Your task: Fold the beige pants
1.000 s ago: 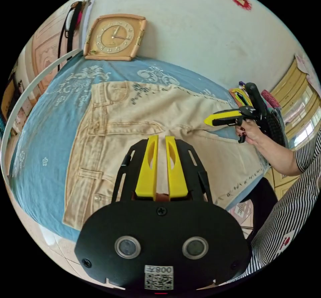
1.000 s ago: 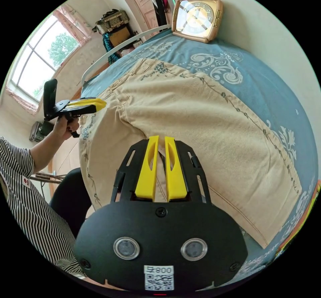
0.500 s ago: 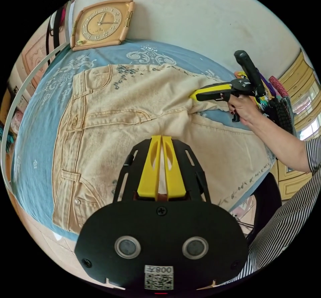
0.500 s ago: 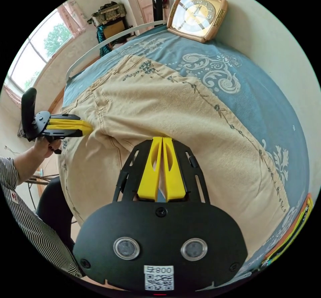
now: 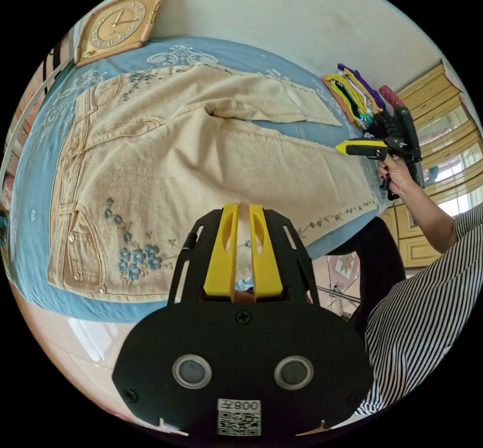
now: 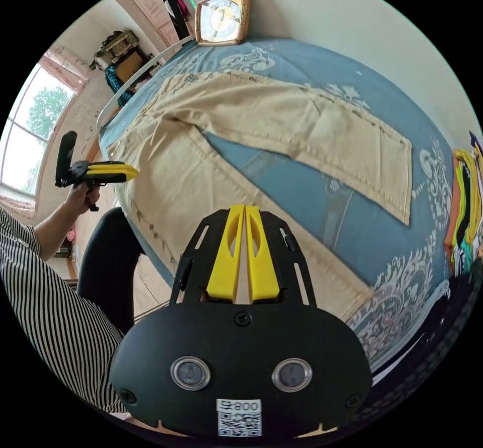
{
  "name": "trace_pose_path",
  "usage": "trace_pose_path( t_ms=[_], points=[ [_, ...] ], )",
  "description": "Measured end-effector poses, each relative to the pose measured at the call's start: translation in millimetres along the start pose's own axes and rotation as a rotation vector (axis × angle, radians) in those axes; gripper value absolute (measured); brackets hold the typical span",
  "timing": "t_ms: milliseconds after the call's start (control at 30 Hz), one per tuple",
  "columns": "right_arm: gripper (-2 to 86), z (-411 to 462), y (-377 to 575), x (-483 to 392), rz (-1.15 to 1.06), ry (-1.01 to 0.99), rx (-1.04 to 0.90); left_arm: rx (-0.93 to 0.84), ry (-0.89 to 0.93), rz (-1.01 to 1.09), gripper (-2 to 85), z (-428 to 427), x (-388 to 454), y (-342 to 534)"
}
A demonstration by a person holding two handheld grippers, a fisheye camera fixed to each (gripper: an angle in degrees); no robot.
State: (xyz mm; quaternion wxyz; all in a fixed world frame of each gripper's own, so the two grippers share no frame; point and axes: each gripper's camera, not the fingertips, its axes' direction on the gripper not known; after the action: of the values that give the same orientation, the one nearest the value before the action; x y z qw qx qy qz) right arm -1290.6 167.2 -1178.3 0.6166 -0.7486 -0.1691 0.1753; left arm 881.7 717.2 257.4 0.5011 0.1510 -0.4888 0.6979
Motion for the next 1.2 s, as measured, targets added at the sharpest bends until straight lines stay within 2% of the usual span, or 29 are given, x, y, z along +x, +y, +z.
trace_pose_path(
  t_ms=[67,133,233,333,433,533,600,700,867,1067,1200],
  points=[
    [0.1,7,45,0,0.031,0.019,-0.073,-0.087,-0.085,0.022,2.1,10,10,-4],
    [0.1,25,80,0,0.051,0.051,-0.153,-0.08,-0.088,0.015,1.6,6,14,-11],
    [0.1,30,110,4,0.122,0.031,-0.121,-0.14,-0.05,-0.034,1.2,-4,16,-21],
    [0.2,11,125,2,0.138,0.011,-0.097,-0.123,-0.066,-0.01,2.4,-21,32,-20],
    [0.5,-15,165,9,0.186,0.149,-0.06,-0.112,-0.041,0.02,4.8,-30,49,-17],
    [1.8,-30,221,50,0.364,0.243,-0.063,-0.156,-0.002,0.109,6.7,-26,73,-23],
    [4.0,-36,262,85,0.492,0.171,-0.055,-0.199,-0.044,0.162,7.0,-21,89,-30],
    [4.9,-26,286,109,0.556,0.107,-0.06,-0.281,-0.122,0.2,7.0,-10,104,-42],
    [4.2,1,292,113,0.534,0.119,-0.098,-0.303,-0.118,0.145,5.0,-20,100,-53],
    [3.3,12,302,100,0.463,0.207,-0.057,-0.209,-0.185,0.057,3.0,-57,83,-51],
    [2.7,19,310,97,0.449,0.239,-0.028,-0.289,-0.251,-0.014,1.8,-50,55,-55]
  ],
)
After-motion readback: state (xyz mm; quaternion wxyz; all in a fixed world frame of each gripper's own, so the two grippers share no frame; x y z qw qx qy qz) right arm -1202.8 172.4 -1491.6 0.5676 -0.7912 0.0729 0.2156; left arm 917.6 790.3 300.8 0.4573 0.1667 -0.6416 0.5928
